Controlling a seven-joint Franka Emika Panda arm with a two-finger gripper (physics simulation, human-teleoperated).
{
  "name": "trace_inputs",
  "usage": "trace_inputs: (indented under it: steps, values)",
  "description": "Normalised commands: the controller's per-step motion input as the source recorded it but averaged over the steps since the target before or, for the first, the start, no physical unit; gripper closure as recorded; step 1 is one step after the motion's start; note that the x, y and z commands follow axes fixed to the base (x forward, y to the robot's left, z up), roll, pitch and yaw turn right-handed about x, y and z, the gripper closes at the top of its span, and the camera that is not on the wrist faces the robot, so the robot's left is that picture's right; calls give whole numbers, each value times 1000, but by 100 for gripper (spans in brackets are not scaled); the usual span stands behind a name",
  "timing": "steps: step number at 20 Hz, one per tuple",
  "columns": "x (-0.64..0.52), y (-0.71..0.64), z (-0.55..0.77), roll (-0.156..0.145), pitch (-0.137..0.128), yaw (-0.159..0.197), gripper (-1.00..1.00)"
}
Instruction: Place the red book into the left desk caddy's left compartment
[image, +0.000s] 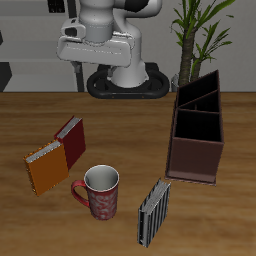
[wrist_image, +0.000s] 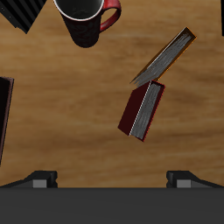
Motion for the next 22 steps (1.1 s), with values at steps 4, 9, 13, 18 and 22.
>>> trace_inputs:
  steps: [4,9,13,18,22]
  values:
    - [-36,-324,-61,59,18,59,-100]
    - [-105,-283,-8,19,-17,20,-100]
    - [-7,-293,-99,-32,-8,-16,-100]
    - [-66,-43,-28,-45,-57,-23,-100]
    - [148,86,-172,27,25,-3,-100]
